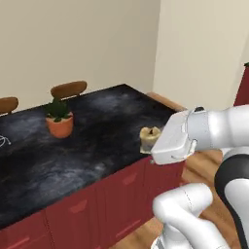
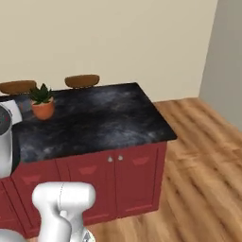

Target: Pick the candle and candle from the dining table and place them in the open cabinet. Close the cabinet after placing the objects.

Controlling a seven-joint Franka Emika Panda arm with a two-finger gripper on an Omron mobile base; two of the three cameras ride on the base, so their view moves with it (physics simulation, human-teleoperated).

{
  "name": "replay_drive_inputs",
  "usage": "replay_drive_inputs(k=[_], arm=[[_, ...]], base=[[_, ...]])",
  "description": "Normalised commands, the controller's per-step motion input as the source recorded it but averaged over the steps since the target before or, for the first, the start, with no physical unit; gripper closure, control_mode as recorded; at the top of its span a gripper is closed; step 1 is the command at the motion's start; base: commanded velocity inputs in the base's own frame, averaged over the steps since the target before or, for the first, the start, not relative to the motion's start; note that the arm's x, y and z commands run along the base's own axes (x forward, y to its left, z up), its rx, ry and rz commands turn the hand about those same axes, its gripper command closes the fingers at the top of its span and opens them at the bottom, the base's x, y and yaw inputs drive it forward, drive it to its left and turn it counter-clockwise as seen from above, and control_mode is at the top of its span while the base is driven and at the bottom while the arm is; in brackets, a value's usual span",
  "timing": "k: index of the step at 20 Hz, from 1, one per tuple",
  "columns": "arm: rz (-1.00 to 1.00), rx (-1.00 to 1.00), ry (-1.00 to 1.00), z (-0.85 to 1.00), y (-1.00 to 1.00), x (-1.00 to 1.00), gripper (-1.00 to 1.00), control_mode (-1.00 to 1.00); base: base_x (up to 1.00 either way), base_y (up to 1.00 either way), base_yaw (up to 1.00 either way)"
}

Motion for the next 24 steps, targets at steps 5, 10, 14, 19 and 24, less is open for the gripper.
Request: replay_drive_inputs(k=[5,10,14,19,24], arm=[[0.00,0.00,0.00,0.00,0.00,0.00,1.00,1.00],[0.00,0.00,0.00,0.00,0.00,0.00,1.00,1.00],[0.00,0.00,0.00,0.00,0.00,0.00,1.00,1.00],[0.00,0.00,0.00,0.00,0.00,0.00,1.00,1.00],[0.00,0.00,0.00,0.00,0.00,0.00,1.00,1.00]], base=[[0.00,0.00,-1.00],[0.00,0.00,-1.00],[0.00,0.00,-1.00],[-0.22,0.29,-0.91],[-0.05,0.12,-0.97]])
